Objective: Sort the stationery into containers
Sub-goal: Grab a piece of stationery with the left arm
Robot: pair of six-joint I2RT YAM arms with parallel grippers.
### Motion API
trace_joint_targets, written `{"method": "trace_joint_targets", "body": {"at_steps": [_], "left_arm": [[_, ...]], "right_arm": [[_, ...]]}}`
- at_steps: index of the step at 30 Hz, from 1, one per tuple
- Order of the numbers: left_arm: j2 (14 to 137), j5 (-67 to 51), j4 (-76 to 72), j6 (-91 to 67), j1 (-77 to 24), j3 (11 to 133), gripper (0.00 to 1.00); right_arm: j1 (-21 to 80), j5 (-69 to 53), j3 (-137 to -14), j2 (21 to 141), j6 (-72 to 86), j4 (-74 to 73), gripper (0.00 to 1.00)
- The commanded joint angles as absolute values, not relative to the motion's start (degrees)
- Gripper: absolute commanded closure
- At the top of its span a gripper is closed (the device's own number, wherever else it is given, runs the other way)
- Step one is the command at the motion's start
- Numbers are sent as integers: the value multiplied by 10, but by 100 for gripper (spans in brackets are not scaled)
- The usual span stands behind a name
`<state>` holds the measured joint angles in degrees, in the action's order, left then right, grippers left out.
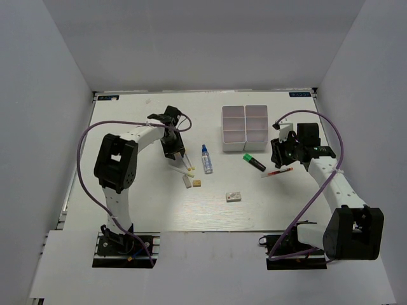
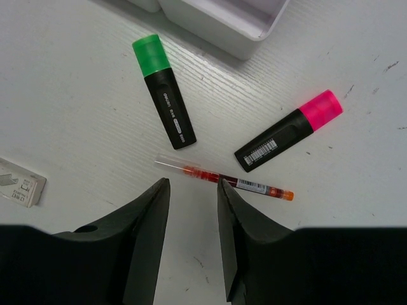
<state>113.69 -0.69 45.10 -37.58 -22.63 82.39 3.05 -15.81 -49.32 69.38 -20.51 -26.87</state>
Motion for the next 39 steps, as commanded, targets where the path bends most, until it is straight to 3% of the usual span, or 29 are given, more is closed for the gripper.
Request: {"method": "trace_joint_targets", "body": {"at_steps": [1, 9, 17, 25, 32, 39], "left_arm": [[1146, 8, 453, -391, -230, 858, 52], [1189, 13, 465, -397, -230, 905, 53], [1201, 35, 475, -392, -230, 872, 56], [1201, 47, 482, -368, -230, 867, 81], [1141, 51, 483, -326, -230, 912, 93], [1044, -72, 365, -283, -230, 928, 100]], "right_arm": [[27, -168, -484, 689, -195, -258, 58], [27, -170, -475, 679, -193, -258, 58], [25, -169, -476, 682, -192, -256, 58], [25, -174, -481, 688, -190, -257, 58], [25, -178, -483, 692, -190, -258, 58], [26, -186, -489, 697, -192, -261, 58]]}}
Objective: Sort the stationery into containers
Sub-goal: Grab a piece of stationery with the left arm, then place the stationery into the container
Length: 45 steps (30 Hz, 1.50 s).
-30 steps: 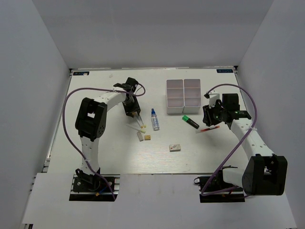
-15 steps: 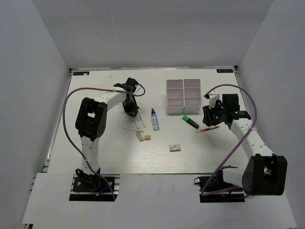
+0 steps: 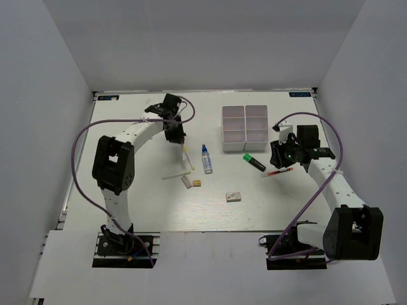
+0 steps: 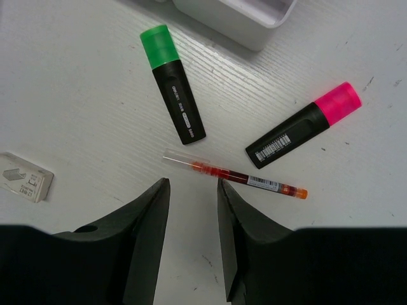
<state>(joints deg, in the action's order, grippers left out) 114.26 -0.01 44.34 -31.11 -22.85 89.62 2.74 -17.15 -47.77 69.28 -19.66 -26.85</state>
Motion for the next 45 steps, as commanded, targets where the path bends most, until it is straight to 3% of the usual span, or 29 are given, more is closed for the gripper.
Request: {"method": "trace_joint_targets", "body": {"at_steps": [1, 3, 6, 7, 8, 16, 24, 37, 45], "left_arm": [[1035, -91, 320, -283, -230, 921, 100], [1028, -145, 277, -288, -230, 914, 100], [1032, -206, 197, -305, -236, 925, 100], [1039, -215, 180, -315, -242, 941, 100], [1058, -231, 151, -325, -242, 952, 100], [1169, -287, 13, -336, -269, 1080, 100], [1181, -287, -241, -244, -294, 1011, 100], [1286, -160, -107, -98, -323, 1158, 98], [1304, -140, -80, -69, -333, 1165, 98]], "right_arm": [[25, -192, -490, 698, -193, -261, 58], [25, -194, -493, 700, -196, -265, 58], [25, -213, -497, 703, -200, -269, 72], [25, -220, -498, 704, -203, -272, 81], [25, -223, -499, 706, -205, -272, 100], [25, -250, -505, 708, -216, -279, 100], [26, -259, -494, 704, -214, -271, 100], [26, -265, -485, 704, -210, -262, 100], [25, -264, -487, 705, -210, -263, 100]]}}
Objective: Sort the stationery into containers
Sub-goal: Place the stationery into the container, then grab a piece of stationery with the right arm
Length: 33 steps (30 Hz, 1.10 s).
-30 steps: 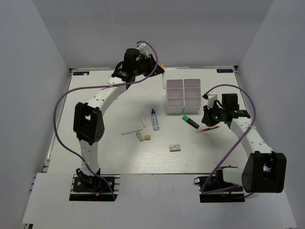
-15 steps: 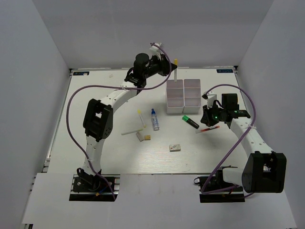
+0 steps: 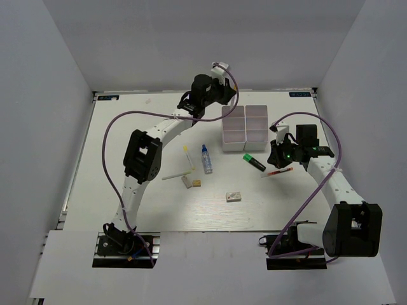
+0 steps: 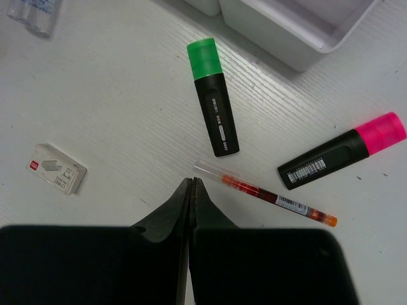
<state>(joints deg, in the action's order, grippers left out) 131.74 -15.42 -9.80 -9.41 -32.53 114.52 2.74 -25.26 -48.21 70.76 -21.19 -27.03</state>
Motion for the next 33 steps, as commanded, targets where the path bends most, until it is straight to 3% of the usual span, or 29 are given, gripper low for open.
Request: {"method": "trace_joint_targets", "body": {"at_steps": [1, 8, 12, 13, 15, 16, 18, 22, 23, 25, 26, 33], "left_arm": [[1296, -140, -80, -69, -333, 1145, 98], [1272, -146, -93, -69, -338, 1102, 95], [1272, -132, -86, -64, -344, 1092, 58], [1266, -125, -94, -64, -344, 1081, 43], [1257, -125, -105, -64, -344, 1076, 33], [1250, -120, -105, -64, -344, 1076, 32], [1237, -120, -105, -70, -349, 1103, 30], [1179, -114, -87, -92, -354, 1108, 18], [1161, -106, -73, -92, -354, 1108, 12], [1118, -93, -42, -107, -354, 1071, 11], [1062, -71, -10, -129, -354, 1049, 0], [786, 110, 182, -239, -336, 726, 0]], "right_arm": [[25, -263, -486, 705, -210, -263, 100], [26, -265, -484, 708, -208, -261, 100], [25, -265, -489, 708, -210, -262, 98], [25, -265, -490, 708, -209, -263, 94], [25, -277, -490, 707, -218, -265, 85], [25, -279, -490, 706, -221, -270, 75], [25, -294, -493, 706, -234, -272, 66], [29, -348, -505, 706, -260, -282, 50], [32, -374, -518, 708, -265, -287, 48], [40, -413, -531, 713, -280, -289, 47], [52, -417, -546, 716, -283, -284, 45], [179, -378, -664, 825, -245, -287, 50]]}}
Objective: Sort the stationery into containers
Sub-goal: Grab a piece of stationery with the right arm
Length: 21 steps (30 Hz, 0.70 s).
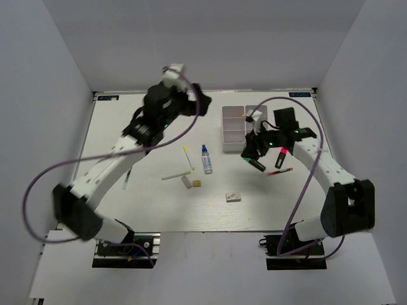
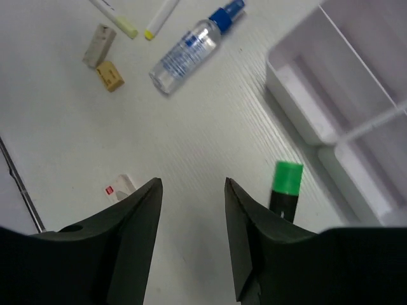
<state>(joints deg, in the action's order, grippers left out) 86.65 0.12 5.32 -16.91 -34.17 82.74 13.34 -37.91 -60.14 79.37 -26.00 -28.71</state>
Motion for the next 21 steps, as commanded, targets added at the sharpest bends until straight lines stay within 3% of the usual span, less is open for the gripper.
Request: {"method": "trace_joint_targets", "body": {"at_steps": [1, 5, 9, 13, 21], "left_arm": [[713, 159, 202, -256, -336, 692, 0], [542, 198, 292, -351, -336, 533, 0], [431, 183, 391, -458, -341, 461, 0], [412, 152, 457, -484, -346, 432, 0], [462, 130, 539, -479, -346, 463, 0]], "right_arm": [[202, -369, -679, 864, -234, -282, 51], [274, -328, -789, 960, -167, -289, 52], [341, -261, -933, 1064, -124, -314, 52], [414, -200, -1006, 1128, -78, -315, 39], [444, -92, -1032, 1229, 18, -261, 35]]}}
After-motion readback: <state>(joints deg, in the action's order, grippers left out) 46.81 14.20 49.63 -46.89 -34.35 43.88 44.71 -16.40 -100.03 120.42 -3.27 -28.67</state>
